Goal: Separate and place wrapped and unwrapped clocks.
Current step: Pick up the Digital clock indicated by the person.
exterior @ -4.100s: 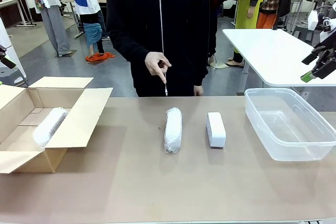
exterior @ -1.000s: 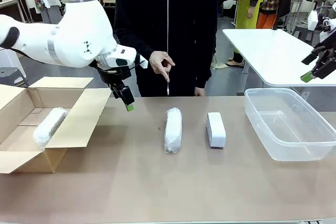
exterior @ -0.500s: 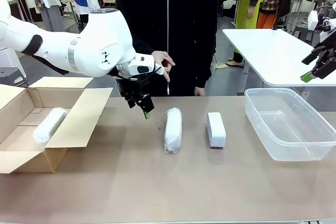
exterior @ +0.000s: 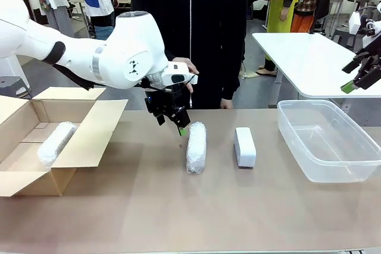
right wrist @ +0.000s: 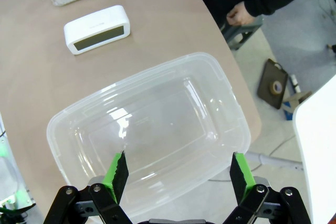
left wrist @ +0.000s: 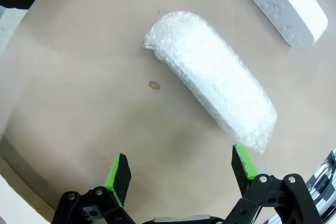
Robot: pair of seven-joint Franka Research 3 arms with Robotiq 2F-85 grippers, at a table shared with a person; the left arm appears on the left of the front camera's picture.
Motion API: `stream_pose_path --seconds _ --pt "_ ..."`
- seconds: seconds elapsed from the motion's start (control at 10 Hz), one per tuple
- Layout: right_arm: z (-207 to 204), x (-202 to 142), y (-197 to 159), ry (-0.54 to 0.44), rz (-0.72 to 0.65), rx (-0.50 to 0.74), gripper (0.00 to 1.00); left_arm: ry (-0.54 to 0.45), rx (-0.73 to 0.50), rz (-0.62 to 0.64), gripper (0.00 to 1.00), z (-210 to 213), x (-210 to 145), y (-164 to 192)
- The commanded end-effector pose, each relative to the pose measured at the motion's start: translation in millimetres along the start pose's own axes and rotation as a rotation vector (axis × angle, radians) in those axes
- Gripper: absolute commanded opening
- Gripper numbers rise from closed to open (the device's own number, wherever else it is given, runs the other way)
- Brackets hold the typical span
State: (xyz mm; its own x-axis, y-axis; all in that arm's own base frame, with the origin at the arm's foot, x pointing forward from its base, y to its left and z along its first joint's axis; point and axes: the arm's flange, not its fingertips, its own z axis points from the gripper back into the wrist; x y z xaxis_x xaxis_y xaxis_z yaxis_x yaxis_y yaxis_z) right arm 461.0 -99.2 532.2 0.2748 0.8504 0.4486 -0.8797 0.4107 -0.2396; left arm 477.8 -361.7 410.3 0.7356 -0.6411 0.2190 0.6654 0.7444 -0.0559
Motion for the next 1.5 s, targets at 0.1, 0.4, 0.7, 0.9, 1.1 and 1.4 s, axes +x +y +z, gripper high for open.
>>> stream_pose_path --seconds 0.1,0.4,0.7,0.9,1.1,1.4 --pt "-1.5 -1.2 -0.9 -0.013 0.001 0.007 1.00 0.012 0.022 0.086 1.00 -17.4 28.5 -8.6" --pt "-1.5 -1.2 -0.9 -0.013 0.001 0.007 1.00 0.022 0.012 0.109 1.00 -26.5 46.5 -19.1" --pt "-1.5 -1.2 -0.9 -0.013 0.001 0.007 1.00 0.045 0.017 0.119 1.00 -35.4 58.9 -26.1" --pt "-1.5 -1.2 -0.9 -0.013 0.001 0.007 1.00 0.064 0.009 0.135 1.00 -44.2 64.0 -28.2" --pt "-1.5 -1.2 -0.9 -0.013 0.001 0.007 1.00 0.059 -0.006 0.167 1.00 -50.5 69.1 -28.4" --pt "-1.5 -1.2 -0.9 -0.013 0.001 0.007 1.00 0.075 -0.003 0.183 1.00 -61.1 74.0 -33.9"
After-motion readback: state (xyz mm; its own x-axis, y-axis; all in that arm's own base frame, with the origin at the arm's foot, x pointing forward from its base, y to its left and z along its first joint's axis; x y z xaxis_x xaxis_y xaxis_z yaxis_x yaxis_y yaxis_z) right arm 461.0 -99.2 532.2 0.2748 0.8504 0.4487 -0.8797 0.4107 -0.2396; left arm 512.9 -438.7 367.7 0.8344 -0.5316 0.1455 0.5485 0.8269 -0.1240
